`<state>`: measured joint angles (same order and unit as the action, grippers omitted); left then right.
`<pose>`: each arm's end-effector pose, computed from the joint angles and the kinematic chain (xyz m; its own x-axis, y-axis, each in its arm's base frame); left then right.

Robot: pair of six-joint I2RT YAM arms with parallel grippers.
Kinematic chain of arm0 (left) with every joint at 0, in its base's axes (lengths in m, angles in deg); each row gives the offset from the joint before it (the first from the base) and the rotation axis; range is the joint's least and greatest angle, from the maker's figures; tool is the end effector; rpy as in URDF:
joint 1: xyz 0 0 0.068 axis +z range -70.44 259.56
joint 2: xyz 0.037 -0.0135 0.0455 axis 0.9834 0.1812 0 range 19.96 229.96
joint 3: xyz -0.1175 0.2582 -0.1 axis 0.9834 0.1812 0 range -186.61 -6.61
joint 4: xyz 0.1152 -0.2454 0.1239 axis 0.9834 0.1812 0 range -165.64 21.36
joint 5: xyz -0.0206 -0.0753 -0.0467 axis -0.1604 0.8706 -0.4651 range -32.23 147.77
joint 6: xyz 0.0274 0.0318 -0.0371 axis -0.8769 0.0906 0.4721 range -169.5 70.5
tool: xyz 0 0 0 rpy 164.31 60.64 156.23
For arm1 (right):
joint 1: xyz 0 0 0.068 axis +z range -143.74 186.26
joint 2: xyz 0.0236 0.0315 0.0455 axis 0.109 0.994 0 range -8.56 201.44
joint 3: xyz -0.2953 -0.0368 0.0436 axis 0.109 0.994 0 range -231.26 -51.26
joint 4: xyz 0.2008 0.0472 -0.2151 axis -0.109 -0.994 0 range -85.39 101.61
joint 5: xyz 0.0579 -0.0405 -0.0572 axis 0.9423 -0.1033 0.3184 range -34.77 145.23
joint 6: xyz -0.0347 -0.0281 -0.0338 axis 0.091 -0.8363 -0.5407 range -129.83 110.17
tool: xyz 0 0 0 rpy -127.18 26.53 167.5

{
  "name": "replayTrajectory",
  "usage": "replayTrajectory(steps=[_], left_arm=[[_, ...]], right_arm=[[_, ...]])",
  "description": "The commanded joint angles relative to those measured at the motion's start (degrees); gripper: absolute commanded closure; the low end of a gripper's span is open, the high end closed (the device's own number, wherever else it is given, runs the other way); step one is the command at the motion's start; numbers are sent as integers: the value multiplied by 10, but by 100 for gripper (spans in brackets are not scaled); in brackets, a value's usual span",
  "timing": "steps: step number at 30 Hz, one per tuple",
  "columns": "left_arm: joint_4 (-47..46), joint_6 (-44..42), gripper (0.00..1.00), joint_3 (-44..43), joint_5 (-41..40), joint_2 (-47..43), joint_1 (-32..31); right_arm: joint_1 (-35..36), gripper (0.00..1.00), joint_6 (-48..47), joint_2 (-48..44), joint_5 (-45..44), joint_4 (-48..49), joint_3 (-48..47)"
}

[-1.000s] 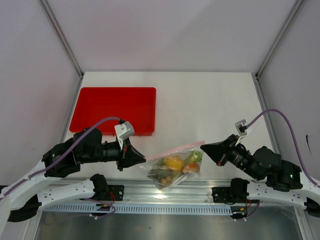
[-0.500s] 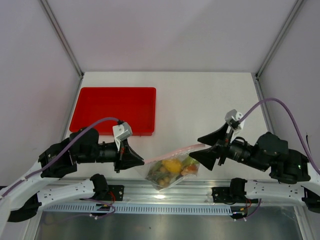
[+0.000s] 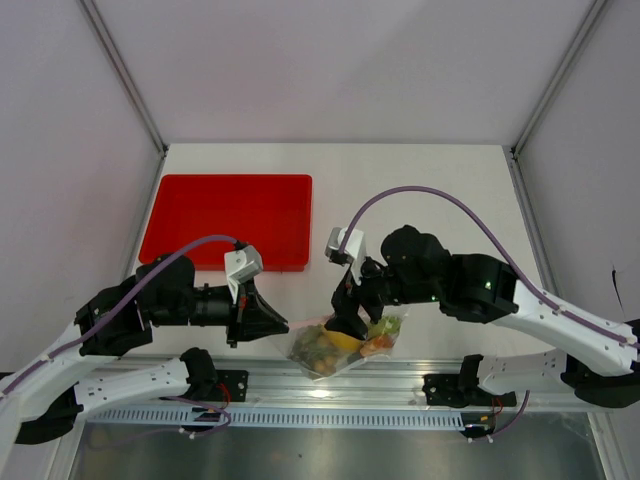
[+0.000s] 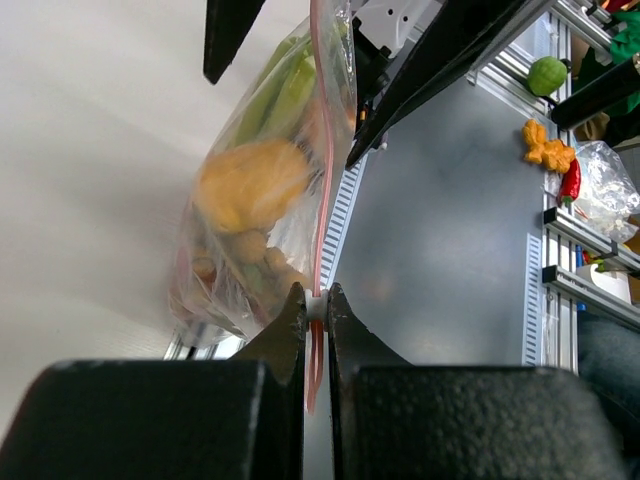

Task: Place the food in the zip-top bag and seal the zipper
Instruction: Zip the zipper food storage bag at the center of the board.

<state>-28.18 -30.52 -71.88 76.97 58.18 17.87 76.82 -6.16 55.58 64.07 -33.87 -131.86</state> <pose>0.0453 -0.1107 0.4385 -0.4743 0.2328 -0.8490 0.8706 0.2667 -0.4133 0.0761 0.2334 0.4605 -0.2236 -0.4436 -0.8679 -0.9642 0.2308 0.1304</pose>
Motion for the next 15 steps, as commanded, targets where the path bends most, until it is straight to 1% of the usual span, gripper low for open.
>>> replayTrajectory(steps=[1,3,4,6,7,8,11,15], left_arm=[[-34,0,99,-22,18,1,3],[-38,1,99,-20,21,1,3],[-40,0,99,-20,20,1,3],[-36,0,99,-21,15,0,3],[-32,-1,99,-20,13,-1,3],[-30,-1,99,-22,12,-2,3],[-18,-2,100,-19,-3,-9,3],[4,4,99,-9,-28,-28,3]], right_arm=[[-17,24,-34,21,113,1,-42],[-19,30,-34,33,136,5,-42],[-20,50,-34,37,140,6,-41],[-21,79,-34,41,144,13,-38],[-22,98,-33,40,143,14,-36],[-26,100,-31,35,142,17,-33],[-34,100,-26,26,141,22,-26],[-60,100,-11,-9,81,25,-8]])
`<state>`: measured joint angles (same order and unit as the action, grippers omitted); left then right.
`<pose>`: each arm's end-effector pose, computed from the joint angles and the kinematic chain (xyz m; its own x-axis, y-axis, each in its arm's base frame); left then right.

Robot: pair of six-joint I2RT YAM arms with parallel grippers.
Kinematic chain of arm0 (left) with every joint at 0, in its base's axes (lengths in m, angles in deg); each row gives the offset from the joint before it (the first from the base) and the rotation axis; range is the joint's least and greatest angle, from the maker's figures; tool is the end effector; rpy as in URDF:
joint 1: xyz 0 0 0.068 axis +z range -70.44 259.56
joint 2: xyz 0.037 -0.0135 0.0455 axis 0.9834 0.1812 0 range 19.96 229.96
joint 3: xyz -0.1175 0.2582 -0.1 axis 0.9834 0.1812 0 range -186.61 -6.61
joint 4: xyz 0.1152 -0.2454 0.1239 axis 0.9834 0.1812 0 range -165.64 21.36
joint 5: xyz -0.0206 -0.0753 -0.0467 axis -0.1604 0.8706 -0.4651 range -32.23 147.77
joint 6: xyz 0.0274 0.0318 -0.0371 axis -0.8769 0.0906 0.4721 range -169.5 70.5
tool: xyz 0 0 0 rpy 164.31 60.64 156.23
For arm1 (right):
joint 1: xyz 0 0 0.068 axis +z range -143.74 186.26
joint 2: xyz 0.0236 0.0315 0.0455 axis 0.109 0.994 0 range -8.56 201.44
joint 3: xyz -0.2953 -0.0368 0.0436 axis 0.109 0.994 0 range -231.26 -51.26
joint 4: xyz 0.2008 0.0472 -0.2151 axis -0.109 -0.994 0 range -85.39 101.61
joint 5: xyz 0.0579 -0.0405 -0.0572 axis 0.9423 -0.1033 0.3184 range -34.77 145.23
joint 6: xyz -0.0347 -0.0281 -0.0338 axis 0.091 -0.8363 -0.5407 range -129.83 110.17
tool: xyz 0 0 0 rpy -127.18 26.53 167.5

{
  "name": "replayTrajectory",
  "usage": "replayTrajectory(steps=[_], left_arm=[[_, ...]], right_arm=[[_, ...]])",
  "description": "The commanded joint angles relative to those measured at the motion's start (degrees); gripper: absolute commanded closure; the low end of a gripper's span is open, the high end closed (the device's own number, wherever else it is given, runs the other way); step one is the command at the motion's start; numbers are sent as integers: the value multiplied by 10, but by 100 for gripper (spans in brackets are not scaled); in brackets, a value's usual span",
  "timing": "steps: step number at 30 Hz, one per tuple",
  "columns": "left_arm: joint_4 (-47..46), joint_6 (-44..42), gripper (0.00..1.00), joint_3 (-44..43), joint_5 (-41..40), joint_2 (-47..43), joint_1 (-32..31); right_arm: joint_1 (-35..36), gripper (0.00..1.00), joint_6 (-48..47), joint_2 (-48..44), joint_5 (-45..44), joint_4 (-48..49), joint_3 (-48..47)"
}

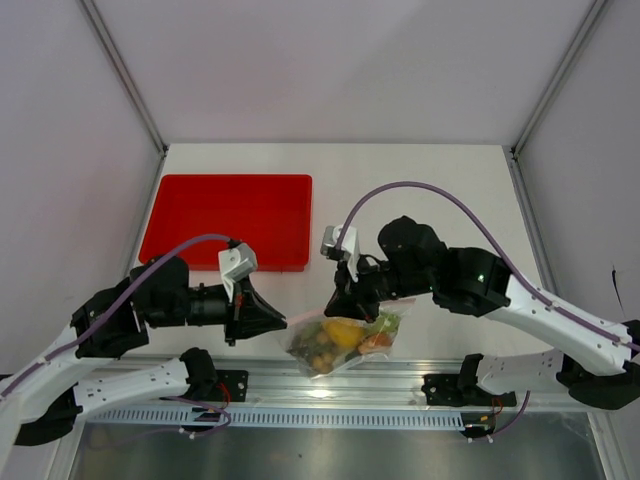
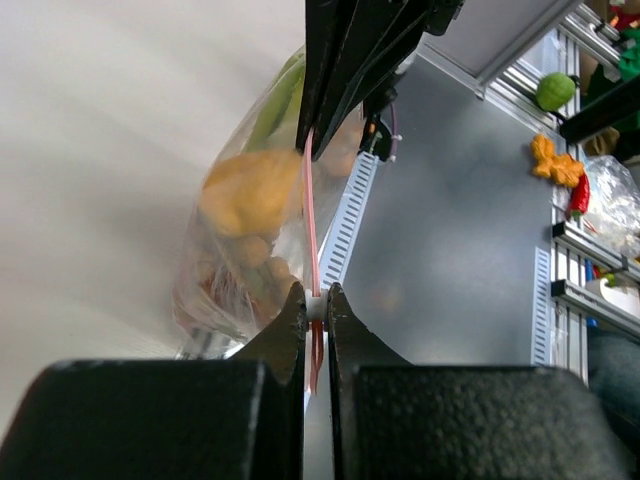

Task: Place the food in the zip-top bag and seal the zipper
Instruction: Zip the zipper food storage bag at the center of the board, then place the zipper food storage bag at the center of the board.

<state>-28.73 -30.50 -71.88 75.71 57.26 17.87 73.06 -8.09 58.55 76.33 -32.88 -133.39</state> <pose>0.0438 -0.1062 0.4410 -0.4632 0.2066 -0.8618 0.8725 0.2771 -0.4025 0.0898 0.2448 0.4605 -0.2234 -0.4496 -0.8648 -0.9747 0.0930 0.2035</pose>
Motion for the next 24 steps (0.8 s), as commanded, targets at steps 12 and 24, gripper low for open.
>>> replayTrajectory(steps=[12,24], left_arm=[[27,20,47,0,-100,-67,3],[-51,13,0,-13,-217,-32,3]], right_arm=[[-70,100,48,-94,-56,18,51],[-97,100,76,-100,-128,22,78]])
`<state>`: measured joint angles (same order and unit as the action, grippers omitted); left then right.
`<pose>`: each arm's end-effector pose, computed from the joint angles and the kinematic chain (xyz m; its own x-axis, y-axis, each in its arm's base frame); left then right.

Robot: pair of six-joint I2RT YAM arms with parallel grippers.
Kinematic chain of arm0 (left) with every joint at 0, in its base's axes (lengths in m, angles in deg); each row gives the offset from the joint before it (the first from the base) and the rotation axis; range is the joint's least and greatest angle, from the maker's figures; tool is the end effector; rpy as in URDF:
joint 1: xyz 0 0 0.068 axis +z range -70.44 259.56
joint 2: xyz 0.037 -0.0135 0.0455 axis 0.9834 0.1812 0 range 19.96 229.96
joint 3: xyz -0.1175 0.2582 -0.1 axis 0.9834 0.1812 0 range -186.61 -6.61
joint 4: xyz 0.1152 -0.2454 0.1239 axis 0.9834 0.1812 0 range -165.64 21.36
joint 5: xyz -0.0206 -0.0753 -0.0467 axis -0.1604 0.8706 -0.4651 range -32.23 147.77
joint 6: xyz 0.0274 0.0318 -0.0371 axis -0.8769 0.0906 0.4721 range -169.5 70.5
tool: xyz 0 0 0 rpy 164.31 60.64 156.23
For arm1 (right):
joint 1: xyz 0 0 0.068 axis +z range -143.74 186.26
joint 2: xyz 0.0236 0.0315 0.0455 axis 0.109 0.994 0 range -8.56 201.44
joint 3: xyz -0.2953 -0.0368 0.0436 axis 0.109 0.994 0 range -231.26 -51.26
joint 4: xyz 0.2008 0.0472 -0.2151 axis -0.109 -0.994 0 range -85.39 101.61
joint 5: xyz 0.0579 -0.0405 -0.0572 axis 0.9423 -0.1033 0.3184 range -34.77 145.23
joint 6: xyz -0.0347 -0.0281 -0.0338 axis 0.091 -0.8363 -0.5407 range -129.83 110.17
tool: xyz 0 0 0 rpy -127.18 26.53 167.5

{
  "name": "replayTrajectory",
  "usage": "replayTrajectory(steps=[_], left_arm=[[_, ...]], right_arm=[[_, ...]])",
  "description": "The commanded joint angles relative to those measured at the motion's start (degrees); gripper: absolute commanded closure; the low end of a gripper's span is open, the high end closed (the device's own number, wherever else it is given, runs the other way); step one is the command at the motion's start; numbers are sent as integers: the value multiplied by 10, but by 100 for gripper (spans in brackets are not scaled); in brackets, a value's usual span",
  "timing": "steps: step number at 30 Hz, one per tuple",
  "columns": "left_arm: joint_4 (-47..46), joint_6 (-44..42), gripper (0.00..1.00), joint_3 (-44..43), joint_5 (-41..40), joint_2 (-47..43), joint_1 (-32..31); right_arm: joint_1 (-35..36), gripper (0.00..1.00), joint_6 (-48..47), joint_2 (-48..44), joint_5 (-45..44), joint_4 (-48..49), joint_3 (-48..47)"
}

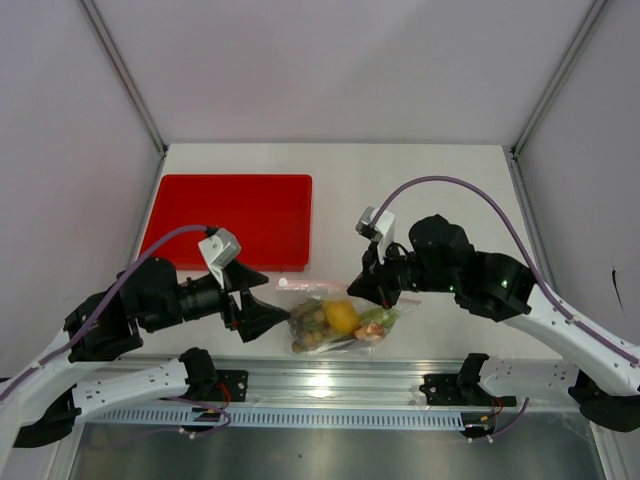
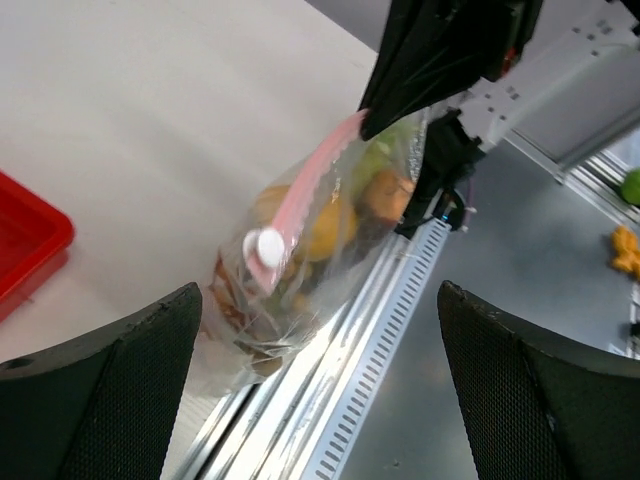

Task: Place the food in the zip-top bag and seal the zipper
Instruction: Place the zipper food storage bag at the center of the board.

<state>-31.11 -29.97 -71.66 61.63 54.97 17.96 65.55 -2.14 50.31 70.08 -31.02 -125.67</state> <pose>0.0476 -0.0933 0.4473 -0.4159 0.0678 -0.9069 0.8166 0.4667 -0.3396 0.1064 0.1985 0.4472 -0.3572 -0.3483 -0.8667 -0.9080 0.3470 0.2348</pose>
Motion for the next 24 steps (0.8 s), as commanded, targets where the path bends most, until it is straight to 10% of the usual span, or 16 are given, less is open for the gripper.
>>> replayTrajectory(steps=[1,17,24], left_arm=[[-29,7,1,-13,-105,-15,3],[-76,10,1,47,-76,-34,3],[-123,43,0,101,-43,-41,3]], right_arm=[[-35,100,23,-20,-76,-8,1],[-557,100,101,-36,-82,0,117],[-646,100,199,42,-198,54,137]])
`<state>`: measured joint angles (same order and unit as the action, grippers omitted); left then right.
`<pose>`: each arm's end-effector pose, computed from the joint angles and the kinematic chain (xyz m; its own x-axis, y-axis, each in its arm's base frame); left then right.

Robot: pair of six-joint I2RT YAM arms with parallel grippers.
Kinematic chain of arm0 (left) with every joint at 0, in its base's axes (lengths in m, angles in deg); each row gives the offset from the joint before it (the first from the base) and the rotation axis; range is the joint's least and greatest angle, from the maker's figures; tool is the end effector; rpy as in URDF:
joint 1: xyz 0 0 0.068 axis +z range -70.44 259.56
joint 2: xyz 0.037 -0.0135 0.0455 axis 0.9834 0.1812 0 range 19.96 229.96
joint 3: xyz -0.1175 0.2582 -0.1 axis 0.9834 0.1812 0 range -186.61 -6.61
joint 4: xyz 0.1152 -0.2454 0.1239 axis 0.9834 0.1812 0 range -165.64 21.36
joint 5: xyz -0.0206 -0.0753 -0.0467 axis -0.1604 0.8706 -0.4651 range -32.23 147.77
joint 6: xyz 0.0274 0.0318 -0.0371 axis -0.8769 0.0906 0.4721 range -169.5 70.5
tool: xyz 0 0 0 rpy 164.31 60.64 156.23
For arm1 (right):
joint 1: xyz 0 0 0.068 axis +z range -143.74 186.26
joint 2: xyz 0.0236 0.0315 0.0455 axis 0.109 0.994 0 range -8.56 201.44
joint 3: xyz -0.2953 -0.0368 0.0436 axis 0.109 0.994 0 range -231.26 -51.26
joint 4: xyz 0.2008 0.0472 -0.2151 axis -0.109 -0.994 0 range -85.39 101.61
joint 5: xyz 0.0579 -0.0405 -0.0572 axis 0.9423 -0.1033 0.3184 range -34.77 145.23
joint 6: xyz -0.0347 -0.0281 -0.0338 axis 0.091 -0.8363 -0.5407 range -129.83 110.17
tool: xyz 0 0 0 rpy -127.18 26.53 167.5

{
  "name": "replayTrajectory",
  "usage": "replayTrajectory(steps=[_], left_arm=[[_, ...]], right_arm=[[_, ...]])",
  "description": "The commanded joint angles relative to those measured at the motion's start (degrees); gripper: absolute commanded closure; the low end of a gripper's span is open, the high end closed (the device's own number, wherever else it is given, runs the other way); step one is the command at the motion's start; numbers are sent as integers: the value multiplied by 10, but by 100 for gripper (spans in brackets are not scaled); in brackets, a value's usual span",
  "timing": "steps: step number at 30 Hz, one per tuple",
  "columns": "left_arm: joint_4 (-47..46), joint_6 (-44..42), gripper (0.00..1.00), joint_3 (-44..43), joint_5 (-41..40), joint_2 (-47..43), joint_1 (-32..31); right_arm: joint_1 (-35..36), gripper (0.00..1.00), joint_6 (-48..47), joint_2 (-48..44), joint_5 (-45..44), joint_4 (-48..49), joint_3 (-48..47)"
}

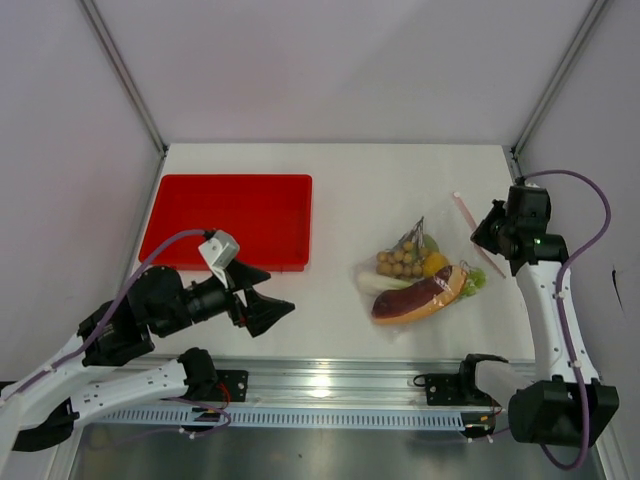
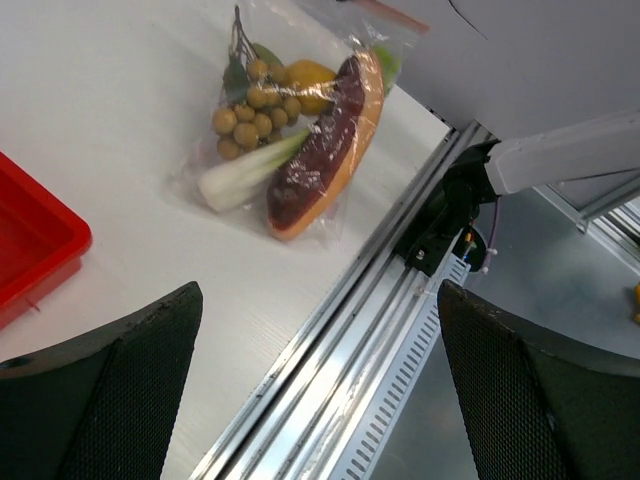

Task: Place the food in the zip-top bag and seal the zipper
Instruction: Place the zipper food storage bag at the center of the board, then reset both arms

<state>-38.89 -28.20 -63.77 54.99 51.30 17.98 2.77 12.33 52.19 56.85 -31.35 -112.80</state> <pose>0.0540 -0.0956 0.4220 -0.3949 -0.0327 -0.9181 0.7646 0.5424 -0.3482 0.2428 -0.0137 0.3573 -0.6056 0.4146 -0.6792 0.2896 0.9099 0.2972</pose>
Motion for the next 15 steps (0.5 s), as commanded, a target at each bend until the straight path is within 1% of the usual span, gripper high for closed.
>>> replayTrajectory(steps=[1,2,5,8,9,11,12,15], left_arm=[[-52,30,1,30,42,-7,2],[-60,34,1,44,47,-12,2],[-74,54,0,67,52,-14,2],[-75,73,1,82,48,-12,2],[-77,76,1,84,48,-12,2],[-78,88,1,93,50,-12,2],[-79,90,1,99,47,-14,2],[-82,103,1,112,32,-20,2]], right_arm=[[-26,100,66,32,-77,77,12],[-32,100,67,41,-94,93,17],[-43,95,58,83,-133,161,36],[-51,75,47,153,-137,160,0],[-50,57,46,168,-131,154,-12],[-50,34,54,194,-131,128,-44],[-50,1,57,196,-130,120,-52],[-36,1,48,171,-125,96,-57]])
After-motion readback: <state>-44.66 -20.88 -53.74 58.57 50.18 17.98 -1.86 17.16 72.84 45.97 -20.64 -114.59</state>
